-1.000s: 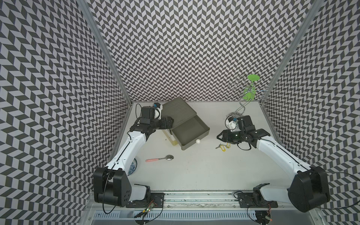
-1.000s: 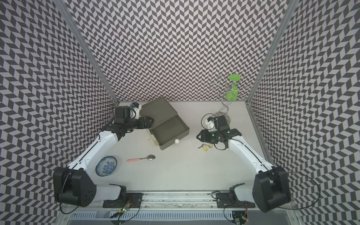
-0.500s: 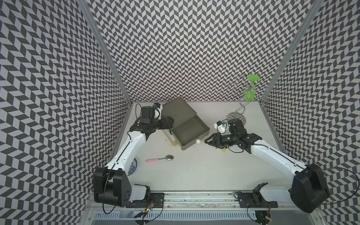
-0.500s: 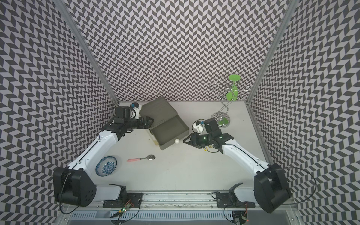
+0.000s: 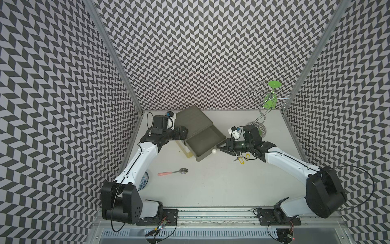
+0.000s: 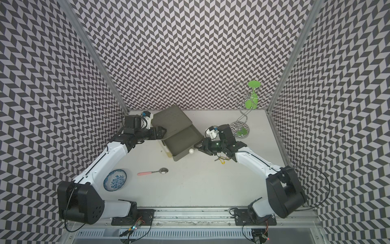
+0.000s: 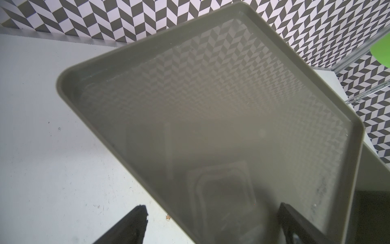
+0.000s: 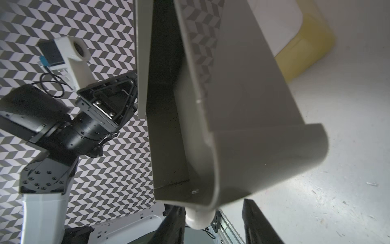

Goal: Take the keys out of the drawer
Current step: Close the drawer in the storage box.

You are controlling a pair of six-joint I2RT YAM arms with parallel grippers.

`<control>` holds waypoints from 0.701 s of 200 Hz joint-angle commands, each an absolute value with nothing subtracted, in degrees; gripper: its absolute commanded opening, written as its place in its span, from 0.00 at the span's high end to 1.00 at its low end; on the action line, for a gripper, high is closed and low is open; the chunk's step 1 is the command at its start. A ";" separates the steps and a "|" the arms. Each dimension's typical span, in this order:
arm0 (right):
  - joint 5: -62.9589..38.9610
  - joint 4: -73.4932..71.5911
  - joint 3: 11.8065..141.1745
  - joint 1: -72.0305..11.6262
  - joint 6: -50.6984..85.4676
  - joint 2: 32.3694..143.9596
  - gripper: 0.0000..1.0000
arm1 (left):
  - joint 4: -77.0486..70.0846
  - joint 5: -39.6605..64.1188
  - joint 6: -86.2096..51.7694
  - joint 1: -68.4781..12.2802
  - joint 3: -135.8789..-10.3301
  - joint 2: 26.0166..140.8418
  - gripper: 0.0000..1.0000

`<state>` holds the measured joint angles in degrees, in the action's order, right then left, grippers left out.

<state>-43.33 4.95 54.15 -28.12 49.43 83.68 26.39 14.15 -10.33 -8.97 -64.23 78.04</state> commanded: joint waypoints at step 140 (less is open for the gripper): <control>-43.34 -13.26 65.50 -30.26 59.26 102.27 0.51 | 32.25 10.94 -8.23 -9.06 -63.37 82.29 0.01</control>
